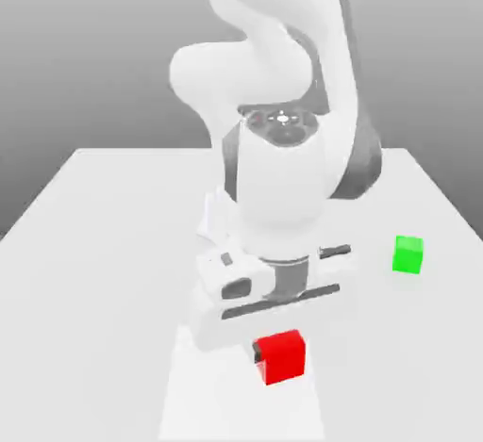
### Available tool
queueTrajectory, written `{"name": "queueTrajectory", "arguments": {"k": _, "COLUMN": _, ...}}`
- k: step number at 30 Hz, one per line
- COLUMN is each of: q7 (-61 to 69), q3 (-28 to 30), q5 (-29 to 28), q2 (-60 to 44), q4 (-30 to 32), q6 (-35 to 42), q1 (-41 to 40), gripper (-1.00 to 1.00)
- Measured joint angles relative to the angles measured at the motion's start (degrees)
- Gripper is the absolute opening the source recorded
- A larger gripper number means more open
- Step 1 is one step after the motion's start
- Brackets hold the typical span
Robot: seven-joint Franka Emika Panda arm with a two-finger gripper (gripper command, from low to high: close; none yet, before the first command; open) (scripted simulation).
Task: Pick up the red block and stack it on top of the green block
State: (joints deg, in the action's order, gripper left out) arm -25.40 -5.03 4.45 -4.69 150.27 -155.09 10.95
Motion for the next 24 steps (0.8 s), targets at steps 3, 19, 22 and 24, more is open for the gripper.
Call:
{"name": "queueTrajectory", "arguments": {"k": 3, "q7": 4.51, "q3": -4.23, "q5": 3.42, "q2": 3.86, "q4": 2.96, "q6": 0.71, "q1": 8.11, "gripper": -1.00}}
{"name": "queueTrajectory", "arguments": {"k": 19, "q7": 17.33, "q3": -21.12, "q5": 7.60, "q2": 16.56, "q4": 16.82, "q6": -0.77, "q1": 35.33, "gripper": -1.00}}
{"name": "queueTrajectory", "arguments": {"k": 22, "q7": 14.37, "q3": -22.30, "q5": 3.21, "q2": 11.47, "q4": 16.79, "q6": -5.70, "q1": 33.35, "gripper": -1.00}}
{"name": "queueTrajectory", "arguments": {"k": 24, "q7": 11.19, "q3": -22.11, "q5": -1.41, "q2": 7.65, "q4": 16.77, "q6": -9.24, "q1": 32.21, "gripper": -1.00}}
